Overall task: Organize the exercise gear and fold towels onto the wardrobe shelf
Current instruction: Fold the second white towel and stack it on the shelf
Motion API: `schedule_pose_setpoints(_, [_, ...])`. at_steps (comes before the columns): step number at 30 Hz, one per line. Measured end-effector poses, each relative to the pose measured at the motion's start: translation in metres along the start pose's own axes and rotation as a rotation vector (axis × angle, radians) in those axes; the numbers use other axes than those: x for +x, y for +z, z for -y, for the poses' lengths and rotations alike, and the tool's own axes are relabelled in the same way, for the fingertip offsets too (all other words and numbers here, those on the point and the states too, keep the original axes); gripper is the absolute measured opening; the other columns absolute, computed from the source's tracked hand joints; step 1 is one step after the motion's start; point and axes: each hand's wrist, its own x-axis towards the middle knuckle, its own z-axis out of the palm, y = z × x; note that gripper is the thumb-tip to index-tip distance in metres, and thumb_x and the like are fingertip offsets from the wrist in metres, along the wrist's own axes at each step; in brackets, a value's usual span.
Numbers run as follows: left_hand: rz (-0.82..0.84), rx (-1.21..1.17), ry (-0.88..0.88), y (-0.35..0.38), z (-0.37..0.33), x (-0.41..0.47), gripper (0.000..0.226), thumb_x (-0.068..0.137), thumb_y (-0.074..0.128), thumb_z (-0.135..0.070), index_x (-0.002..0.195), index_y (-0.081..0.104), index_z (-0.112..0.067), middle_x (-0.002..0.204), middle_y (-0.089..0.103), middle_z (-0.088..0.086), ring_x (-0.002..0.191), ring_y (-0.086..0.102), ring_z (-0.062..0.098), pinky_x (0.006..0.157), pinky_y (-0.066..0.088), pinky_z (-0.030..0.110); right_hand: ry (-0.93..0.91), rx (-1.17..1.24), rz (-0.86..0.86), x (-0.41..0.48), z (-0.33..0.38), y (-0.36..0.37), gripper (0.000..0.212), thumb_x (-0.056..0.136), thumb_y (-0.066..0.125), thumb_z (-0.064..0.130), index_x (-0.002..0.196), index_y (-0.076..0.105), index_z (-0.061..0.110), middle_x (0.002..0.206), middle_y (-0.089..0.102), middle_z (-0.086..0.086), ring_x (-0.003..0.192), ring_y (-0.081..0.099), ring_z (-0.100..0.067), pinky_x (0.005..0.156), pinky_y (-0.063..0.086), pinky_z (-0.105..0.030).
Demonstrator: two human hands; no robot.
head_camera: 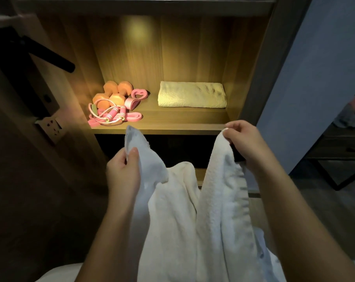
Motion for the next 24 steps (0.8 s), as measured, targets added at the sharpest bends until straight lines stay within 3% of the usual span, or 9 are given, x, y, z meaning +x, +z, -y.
schedule_pose_setpoints(5, [0.138, 0.101, 0.128, 0.006, -0.026, 0.000, 0.033, 0.098, 0.047, -0.029, 0.087, 0.059, -0.001, 0.081, 0.059, 0.019, 0.073, 0.057, 0.035, 0.061, 0.038, 0.035, 0.074, 0.190, 0.392, -0.006, 0.038, 0.015, 0.019, 0.096, 0.049, 0.008, 0.095, 0.068, 0.009, 0.070, 0.059, -0.001, 0.053, 0.053, -0.007, 0.045, 0.043, -0.018])
schedule_pose_setpoints(8, [0.204, 0.114, 0.172, 0.013, -0.035, -0.011, 0.026, 0.096, 0.047, -0.015, 0.078, 0.051, 0.005, 0.068, 0.048, 0.019, 0.060, 0.041, 0.024, 0.059, 0.029, 0.034, -0.042, 0.128, 0.670, -0.022, 0.049, 0.021, 0.017, 0.097, 0.050, 0.007, 0.104, 0.066, 0.006, 0.079, 0.068, -0.002, 0.069, 0.066, -0.011, 0.065, 0.055, -0.022])
schedule_pose_setpoints(9, [0.226, 0.105, 0.169, 0.014, -0.035, -0.014, 0.024, 0.095, 0.047, -0.012, 0.078, 0.051, 0.004, 0.068, 0.047, 0.018, 0.060, 0.040, 0.024, 0.059, 0.029, 0.034, -0.181, -0.014, 0.680, -0.027, 0.049, 0.023, 0.016, 0.096, 0.052, 0.007, 0.105, 0.066, 0.010, 0.086, 0.069, -0.001, 0.078, 0.068, -0.012, 0.071, 0.056, -0.025])
schedule_pose_setpoints(11, [0.286, 0.067, 0.150, 0.016, -0.033, -0.021, 0.020, 0.096, 0.046, -0.011, 0.083, 0.057, 0.001, 0.075, 0.054, 0.020, 0.065, 0.046, 0.032, 0.060, 0.033, 0.036, -0.490, -0.283, 0.576, -0.038, 0.046, 0.029, 0.017, 0.095, 0.058, 0.013, 0.098, 0.068, 0.026, 0.087, 0.065, 0.008, 0.079, 0.064, -0.005, 0.071, 0.053, -0.024])
schedule_pose_setpoints(14, [0.380, -0.023, 0.147, 0.017, -0.034, -0.032, 0.021, 0.099, 0.053, -0.022, 0.086, 0.066, -0.012, 0.077, 0.063, 0.011, 0.076, 0.059, 0.031, 0.062, 0.043, 0.037, -0.674, -0.371, 0.482, -0.047, 0.040, 0.034, 0.020, 0.091, 0.063, 0.023, 0.092, 0.064, 0.043, 0.097, 0.055, 0.015, 0.091, 0.055, -0.002, 0.079, 0.049, -0.022])
schedule_pose_setpoints(16, [0.412, -0.054, 0.148, 0.016, -0.036, -0.037, 0.023, 0.098, 0.054, -0.030, 0.087, 0.069, -0.016, 0.077, 0.066, 0.006, 0.078, 0.062, 0.028, 0.063, 0.047, 0.038, -0.671, -0.312, 0.435, -0.047, 0.032, 0.036, 0.014, 0.090, 0.064, 0.026, 0.093, 0.064, 0.040, 0.100, 0.054, 0.015, 0.094, 0.053, -0.002, 0.080, 0.049, -0.021])
schedule_pose_setpoints(18, [0.424, -0.062, 0.140, 0.015, -0.035, -0.040, 0.026, 0.099, 0.052, -0.030, 0.087, 0.069, -0.015, 0.077, 0.066, 0.007, 0.078, 0.062, 0.030, 0.063, 0.050, 0.043, -0.614, -0.199, 0.370, -0.046, 0.021, 0.040, 0.008, 0.088, 0.067, 0.025, 0.091, 0.065, 0.032, 0.092, 0.061, 0.014, 0.084, 0.058, -0.002, 0.072, 0.051, -0.020])
schedule_pose_setpoints(21, [0.404, -0.045, 0.139, 0.013, -0.029, -0.041, 0.025, 0.099, 0.050, -0.023, 0.083, 0.067, -0.013, 0.077, 0.065, 0.009, 0.076, 0.061, 0.031, 0.062, 0.048, 0.041, -0.417, 0.007, 0.286, -0.047, 0.006, 0.047, 0.009, 0.082, 0.076, 0.022, 0.087, 0.068, 0.021, 0.075, 0.064, 0.007, 0.068, 0.059, -0.003, 0.062, 0.051, -0.020])
schedule_pose_setpoints(24, [0.381, -0.008, 0.114, 0.014, -0.025, -0.042, 0.025, 0.100, 0.048, -0.022, 0.084, 0.067, -0.019, 0.077, 0.066, 0.003, 0.073, 0.063, 0.023, 0.064, 0.052, 0.042, -0.305, 0.081, 0.292, -0.046, -0.007, 0.051, 0.003, 0.087, 0.072, 0.021, 0.087, 0.071, 0.017, 0.076, 0.067, 0.000, 0.069, 0.061, -0.007, 0.065, 0.053, -0.024])
